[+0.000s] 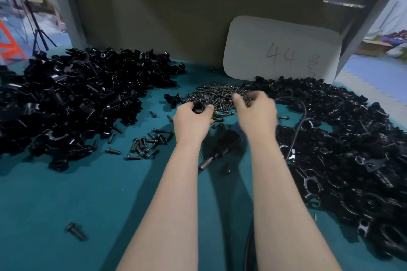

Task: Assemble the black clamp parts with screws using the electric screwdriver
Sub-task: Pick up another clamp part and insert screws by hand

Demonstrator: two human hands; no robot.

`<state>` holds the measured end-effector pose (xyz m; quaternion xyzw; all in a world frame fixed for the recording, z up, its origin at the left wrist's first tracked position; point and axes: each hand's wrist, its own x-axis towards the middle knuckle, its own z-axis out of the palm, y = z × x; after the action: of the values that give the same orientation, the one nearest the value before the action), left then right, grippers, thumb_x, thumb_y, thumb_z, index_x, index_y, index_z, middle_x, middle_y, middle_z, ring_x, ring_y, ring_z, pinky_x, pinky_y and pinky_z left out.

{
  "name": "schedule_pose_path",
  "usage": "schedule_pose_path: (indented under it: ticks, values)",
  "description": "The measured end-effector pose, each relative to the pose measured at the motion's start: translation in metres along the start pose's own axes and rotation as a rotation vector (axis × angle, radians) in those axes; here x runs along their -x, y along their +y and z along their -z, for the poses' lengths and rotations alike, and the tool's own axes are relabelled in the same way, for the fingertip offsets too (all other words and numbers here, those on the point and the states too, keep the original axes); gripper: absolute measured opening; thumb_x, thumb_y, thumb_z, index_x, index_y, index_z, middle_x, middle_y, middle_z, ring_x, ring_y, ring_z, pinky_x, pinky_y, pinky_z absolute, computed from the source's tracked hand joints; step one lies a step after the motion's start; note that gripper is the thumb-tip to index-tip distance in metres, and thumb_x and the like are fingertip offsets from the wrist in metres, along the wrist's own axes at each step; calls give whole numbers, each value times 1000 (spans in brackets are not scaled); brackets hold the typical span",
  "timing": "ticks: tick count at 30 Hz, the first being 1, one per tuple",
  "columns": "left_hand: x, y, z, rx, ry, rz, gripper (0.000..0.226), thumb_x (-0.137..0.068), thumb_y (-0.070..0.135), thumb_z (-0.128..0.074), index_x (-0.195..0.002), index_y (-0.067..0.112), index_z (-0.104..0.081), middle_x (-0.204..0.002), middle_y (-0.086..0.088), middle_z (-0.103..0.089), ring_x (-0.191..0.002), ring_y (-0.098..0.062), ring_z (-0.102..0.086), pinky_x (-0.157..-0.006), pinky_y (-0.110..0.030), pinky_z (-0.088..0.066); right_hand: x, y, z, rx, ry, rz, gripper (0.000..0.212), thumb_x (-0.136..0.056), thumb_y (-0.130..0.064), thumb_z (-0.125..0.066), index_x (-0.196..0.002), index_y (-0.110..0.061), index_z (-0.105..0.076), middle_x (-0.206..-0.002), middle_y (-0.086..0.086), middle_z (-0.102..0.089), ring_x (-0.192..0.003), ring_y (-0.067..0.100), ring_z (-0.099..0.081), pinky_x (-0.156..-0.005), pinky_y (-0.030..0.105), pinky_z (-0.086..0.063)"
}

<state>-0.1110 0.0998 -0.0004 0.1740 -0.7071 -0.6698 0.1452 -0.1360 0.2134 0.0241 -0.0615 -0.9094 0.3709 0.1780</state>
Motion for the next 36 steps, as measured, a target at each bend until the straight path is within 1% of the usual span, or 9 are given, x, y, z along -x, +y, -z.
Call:
schedule_pose_path:
  ticks: [3,7,10,13,16,20,25,32,36]
  values:
    - [-2,0,3,321,-27,141,11,-91,15,-65,-82,17,-59,-90,-3,-67,-72,-15,-69,-65,-20,-57,-5,15,10,149,-120,-231,74,-90,-53,-55,-139,-4,-29,-137,19,-41,-118,36,-49,-84,37,-40]
    - [-3,1,3,501,-83,267,4,-91,10,-64,-89,10,-61,-105,-12,-67,-72,-16,-69,-62,-16,-57,0,19,-3,157,-217,-269,83,-89,-52,-57,-142,-4,-15,-129,19,-51,-109,35,-54,-74,34,-35]
    - [-5,0,4,542,-92,297,6,-91,6,-63,-87,8,-59,-105,-14,-66,-73,-17,-68,-67,-18,-58,-1,22,-7,52,-150,-295,70,-89,-40,-59,-134,-1,-23,-107,15,-52,-86,29,-46,-71,33,-35]
    - [-8,0,6,564,-78,295,7,-90,5,-63,-85,8,-59,-105,-12,-65,-76,-19,-69,-69,-20,-59,-4,24,-5,-90,-66,-306,55,-89,-38,-56,-124,0,-38,-98,9,-50,-82,25,-48,-67,32,-38]
    - [-10,-2,7,569,-64,295,9,-91,5,-63,-84,9,-59,-100,-9,-65,-77,-20,-69,-69,-20,-59,-11,18,7,-403,31,-300,36,-90,-37,-53,-107,-6,-52,-96,5,-57,-76,18,-54,-58,28,-39]
    - [-10,-5,9,562,-54,300,7,-91,7,-64,-87,11,-59,-101,-6,-65,-76,-17,-70,-67,-19,-59,-12,6,31,-925,34,-361,34,-93,-41,-51,-112,-13,-53,-102,1,-61,-90,15,-61,-75,31,-52]
    - [-9,-4,10,581,-52,304,10,-91,6,-63,-86,12,-57,-97,-4,-63,-77,-18,-69,-65,-18,-58,-5,1,49,-1553,9,-365,13,-92,-22,-60,-97,-11,-55,-85,7,-63,-72,20,-67,-81,38,-58]
    - [-12,-4,12,555,-25,290,7,-91,7,-63,-86,11,-60,-102,-8,-65,-77,-19,-69,-65,-19,-59,-6,15,48,-1406,18,-550,16,-86,-28,-67,-92,-16,-58,-95,3,-66,-89,20,-64,-77,36,-54]
    - [-13,-5,12,541,-18,271,6,-91,7,-63,-86,10,-61,-101,-8,-66,-74,-18,-69,-68,-19,-59,-7,16,45,-1351,17,-518,20,-85,-32,-69,-92,-18,-58,-103,3,-65,-95,20,-64,-83,40,-52]
